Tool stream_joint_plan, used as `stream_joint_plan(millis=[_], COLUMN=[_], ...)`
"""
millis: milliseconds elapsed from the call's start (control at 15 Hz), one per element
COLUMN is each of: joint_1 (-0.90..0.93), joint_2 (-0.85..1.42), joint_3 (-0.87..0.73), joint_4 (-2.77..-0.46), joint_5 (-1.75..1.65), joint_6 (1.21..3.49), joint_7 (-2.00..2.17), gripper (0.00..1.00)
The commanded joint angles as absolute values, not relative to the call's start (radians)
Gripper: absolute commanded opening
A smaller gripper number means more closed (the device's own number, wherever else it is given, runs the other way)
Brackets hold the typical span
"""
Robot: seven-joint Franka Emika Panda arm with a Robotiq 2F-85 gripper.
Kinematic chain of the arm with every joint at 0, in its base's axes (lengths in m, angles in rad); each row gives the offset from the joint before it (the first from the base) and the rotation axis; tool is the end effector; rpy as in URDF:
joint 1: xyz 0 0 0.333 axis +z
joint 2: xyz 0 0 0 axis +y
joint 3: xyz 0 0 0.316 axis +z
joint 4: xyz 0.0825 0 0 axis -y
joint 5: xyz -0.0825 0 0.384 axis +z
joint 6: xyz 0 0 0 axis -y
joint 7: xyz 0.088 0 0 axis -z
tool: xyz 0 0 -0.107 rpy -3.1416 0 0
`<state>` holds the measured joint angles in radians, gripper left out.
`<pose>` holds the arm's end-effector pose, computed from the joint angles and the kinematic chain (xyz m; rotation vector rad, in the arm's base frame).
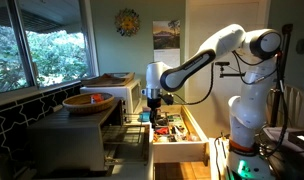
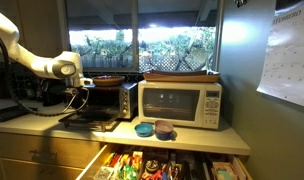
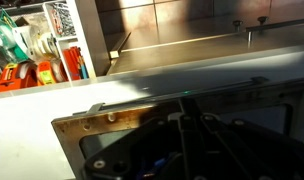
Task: Push the rack in the toaster oven backwards
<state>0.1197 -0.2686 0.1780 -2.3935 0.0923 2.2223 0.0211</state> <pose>0.4424 0.1404 0.4277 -3.0765 -0.3398 -0.1375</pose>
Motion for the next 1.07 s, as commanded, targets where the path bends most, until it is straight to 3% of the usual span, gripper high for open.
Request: stream_joint_plan(millis=[0, 1000], joint_1=[0.128, 0.144], joint_2=[-0.216, -0.104], joint_3=[0.174, 0.174], joint_4=[-2.365, -2.276], joint_5=[0.081, 0.045], joint_6=[2.289, 2.48], joint_7=[0.061, 0.025], gripper=[0.0, 0.0])
